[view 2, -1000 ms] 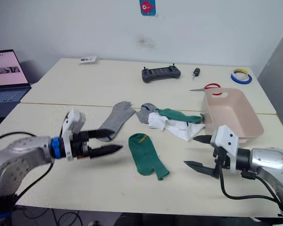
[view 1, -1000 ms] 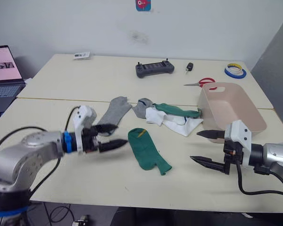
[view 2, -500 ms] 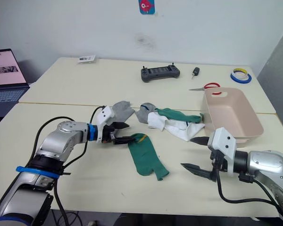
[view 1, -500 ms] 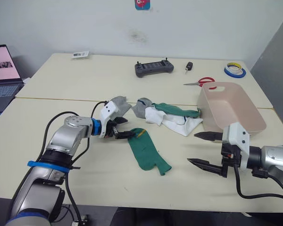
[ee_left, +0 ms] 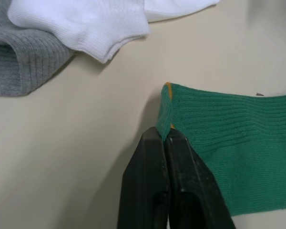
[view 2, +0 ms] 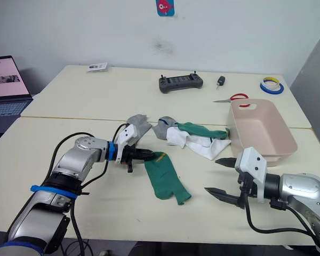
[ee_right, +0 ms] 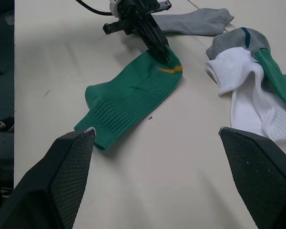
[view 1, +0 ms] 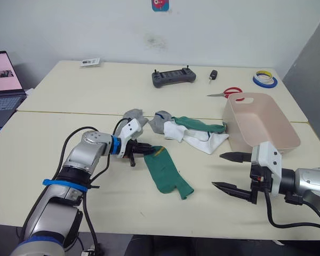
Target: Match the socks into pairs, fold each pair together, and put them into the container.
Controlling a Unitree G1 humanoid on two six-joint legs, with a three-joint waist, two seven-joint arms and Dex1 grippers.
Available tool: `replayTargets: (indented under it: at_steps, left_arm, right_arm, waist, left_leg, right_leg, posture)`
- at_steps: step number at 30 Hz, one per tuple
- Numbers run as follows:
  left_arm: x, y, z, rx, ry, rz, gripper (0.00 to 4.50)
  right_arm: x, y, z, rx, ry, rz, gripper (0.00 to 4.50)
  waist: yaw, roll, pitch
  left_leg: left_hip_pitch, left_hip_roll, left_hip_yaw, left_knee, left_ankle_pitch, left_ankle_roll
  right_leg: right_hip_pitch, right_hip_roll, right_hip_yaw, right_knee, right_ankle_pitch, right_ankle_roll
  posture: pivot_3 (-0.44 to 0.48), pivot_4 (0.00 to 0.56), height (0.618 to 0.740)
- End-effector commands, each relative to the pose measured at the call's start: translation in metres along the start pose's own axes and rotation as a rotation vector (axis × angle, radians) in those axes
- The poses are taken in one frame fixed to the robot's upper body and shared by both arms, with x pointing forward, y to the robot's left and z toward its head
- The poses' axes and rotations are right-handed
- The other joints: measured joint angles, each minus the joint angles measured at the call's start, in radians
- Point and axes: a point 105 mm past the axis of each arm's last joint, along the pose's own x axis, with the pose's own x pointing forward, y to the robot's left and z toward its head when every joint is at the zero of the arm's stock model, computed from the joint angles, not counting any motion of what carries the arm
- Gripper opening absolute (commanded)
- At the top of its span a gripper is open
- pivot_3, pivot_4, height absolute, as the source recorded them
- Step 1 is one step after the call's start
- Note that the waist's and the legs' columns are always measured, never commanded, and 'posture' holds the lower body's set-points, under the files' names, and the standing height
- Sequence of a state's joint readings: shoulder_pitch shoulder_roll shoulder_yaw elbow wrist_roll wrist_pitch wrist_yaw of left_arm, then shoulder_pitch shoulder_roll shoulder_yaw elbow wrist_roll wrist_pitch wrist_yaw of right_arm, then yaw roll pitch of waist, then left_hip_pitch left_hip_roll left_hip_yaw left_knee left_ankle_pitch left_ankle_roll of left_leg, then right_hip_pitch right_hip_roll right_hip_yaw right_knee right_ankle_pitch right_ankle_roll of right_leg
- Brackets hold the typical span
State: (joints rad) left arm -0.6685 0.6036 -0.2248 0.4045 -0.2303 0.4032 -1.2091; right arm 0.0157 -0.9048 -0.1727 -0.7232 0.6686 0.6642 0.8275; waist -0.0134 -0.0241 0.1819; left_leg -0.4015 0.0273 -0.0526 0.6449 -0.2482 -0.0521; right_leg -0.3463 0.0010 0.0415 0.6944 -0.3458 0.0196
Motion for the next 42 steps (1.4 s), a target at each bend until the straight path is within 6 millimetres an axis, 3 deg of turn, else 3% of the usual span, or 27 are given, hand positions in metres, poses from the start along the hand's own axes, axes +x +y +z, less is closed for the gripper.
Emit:
replayTargets:
  at_steps: [1,6,12,19,25,31,42]
  left_arm:
    - [-0.016,-0.004,0.017,0.015,-0.059,0.025,0.02]
    - [-0.048,-0.020,0.021,-0.153,-0.168,0.123,0.02]
    - [-0.080,-0.051,-0.001,-0.437,-0.303,0.270,0.02]
    - [-0.093,-0.063,-0.026,-0.517,-0.412,0.441,0.02]
    - [-0.101,-0.057,-0.042,-0.523,-0.411,0.543,0.02]
    - [-0.114,-0.036,-0.041,-0.474,-0.448,0.681,0.02]
    - [-0.109,-0.044,-0.047,-0.475,-0.426,0.670,0.02]
  right_arm:
    - [0.000,0.000,0.008,-0.038,-0.026,0.005,4.50]
    - [0.002,0.003,0.006,-0.013,-0.030,0.016,4.50]
    - [0.014,0.009,0.003,0.082,-0.051,0.029,4.50]
    - [0.052,0.013,-0.029,0.225,0.030,-0.038,4.50]
    - [0.087,0.007,-0.032,0.272,-0.003,-0.094,4.50]
    - [0.102,0.016,-0.027,0.288,-0.039,-0.038,4.50]
    - [0.133,0.017,-0.026,0.372,-0.064,-0.019,4.50]
  waist:
    - [-0.004,0.000,0.000]
    - [-0.017,0.000,0.000]
    - [-0.018,0.000,0.000]
    - [-0.012,-0.001,-0.001]
    - [-0.014,-0.001,-0.001]
    - [-0.012,-0.001,-0.001]
    - [-0.017,-0.001,-0.001]
  left_leg:
    - [0.000,0.000,0.000,0.000,0.000,0.000]
    - [0.000,0.002,-0.001,0.000,0.000,0.000]
    - [0.000,0.003,-0.002,-0.001,0.000,0.000]
    - [0.001,0.001,-0.002,0.000,0.000,0.000]
    - [0.001,0.002,-0.001,-0.001,0.000,0.000]
    - [0.001,0.001,-0.001,-0.001,0.000,0.000]
    - [0.001,0.002,-0.001,-0.002,0.000,0.000]
  right_leg:
    - [0.000,0.000,0.000,0.000,0.000,0.000]
    - [0.000,-0.003,0.001,0.001,0.000,0.000]
    - [-0.001,-0.003,0.001,0.001,0.000,0.000]
    - [0.000,-0.005,0.001,0.001,0.000,0.000]
    - [-0.001,-0.004,0.002,0.002,0.000,0.000]
    - [-0.002,-0.005,0.002,0.001,0.000,0.000]
    - [-0.003,-0.004,0.002,0.002,0.000,0.000]
  posture:
    - [0.000,0.150,0.737]
    - [0.000,0.150,0.737]
    - [0.000,0.150,0.737]
    - [0.000,0.150,0.737]
    - [0.000,0.150,0.737]
    - [0.000,0.150,0.737]
    - [0.000,0.150,0.737]
